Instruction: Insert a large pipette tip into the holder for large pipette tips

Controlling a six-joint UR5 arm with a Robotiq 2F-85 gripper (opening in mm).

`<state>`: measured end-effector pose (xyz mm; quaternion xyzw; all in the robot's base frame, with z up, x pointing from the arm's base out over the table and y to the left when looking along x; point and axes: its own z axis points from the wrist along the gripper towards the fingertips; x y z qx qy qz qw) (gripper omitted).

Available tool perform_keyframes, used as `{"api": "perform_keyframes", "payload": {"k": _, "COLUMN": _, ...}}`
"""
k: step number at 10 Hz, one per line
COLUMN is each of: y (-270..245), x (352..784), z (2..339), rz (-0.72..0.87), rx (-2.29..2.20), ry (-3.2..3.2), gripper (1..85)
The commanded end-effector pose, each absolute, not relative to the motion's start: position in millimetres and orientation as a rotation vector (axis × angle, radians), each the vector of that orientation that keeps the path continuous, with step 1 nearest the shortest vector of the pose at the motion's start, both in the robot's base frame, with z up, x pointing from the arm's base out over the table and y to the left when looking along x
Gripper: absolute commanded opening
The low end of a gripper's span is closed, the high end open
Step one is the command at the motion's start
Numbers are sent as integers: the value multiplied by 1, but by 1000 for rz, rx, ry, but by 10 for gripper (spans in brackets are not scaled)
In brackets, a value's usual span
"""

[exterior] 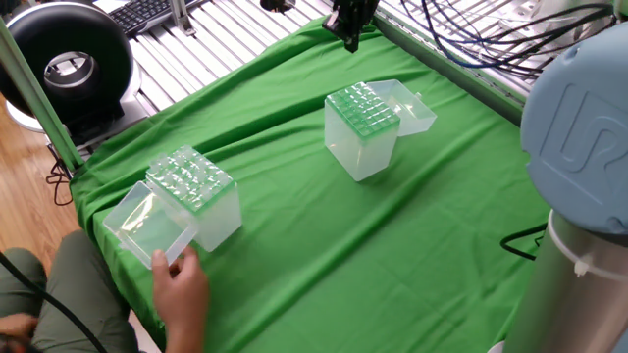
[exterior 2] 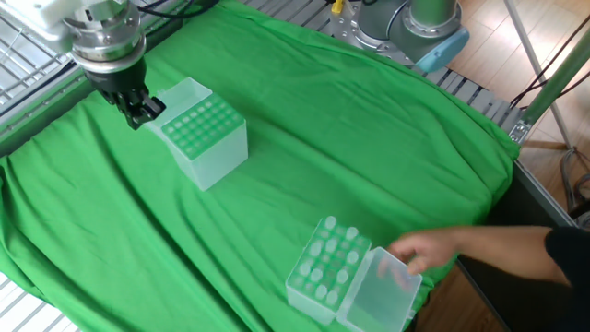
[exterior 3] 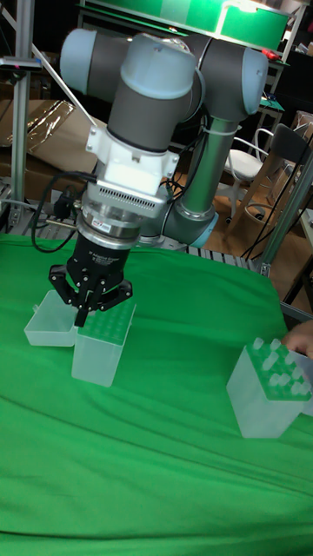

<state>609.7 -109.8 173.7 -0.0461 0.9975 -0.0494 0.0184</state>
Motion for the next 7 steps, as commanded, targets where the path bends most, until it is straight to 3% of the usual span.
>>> {"api": "perform_keyframes", "payload": {"k": 1, "y": -109, "x": 613, "z": 163, "rz": -124, "rx": -161, "ry": 3087, "gripper": 13}}
{"api": "perform_keyframes", "payload": {"k": 7, "y": -111, "x": 614, "z": 162, "rz": -122, "rx": -178, "ry": 3080, "gripper": 10}}
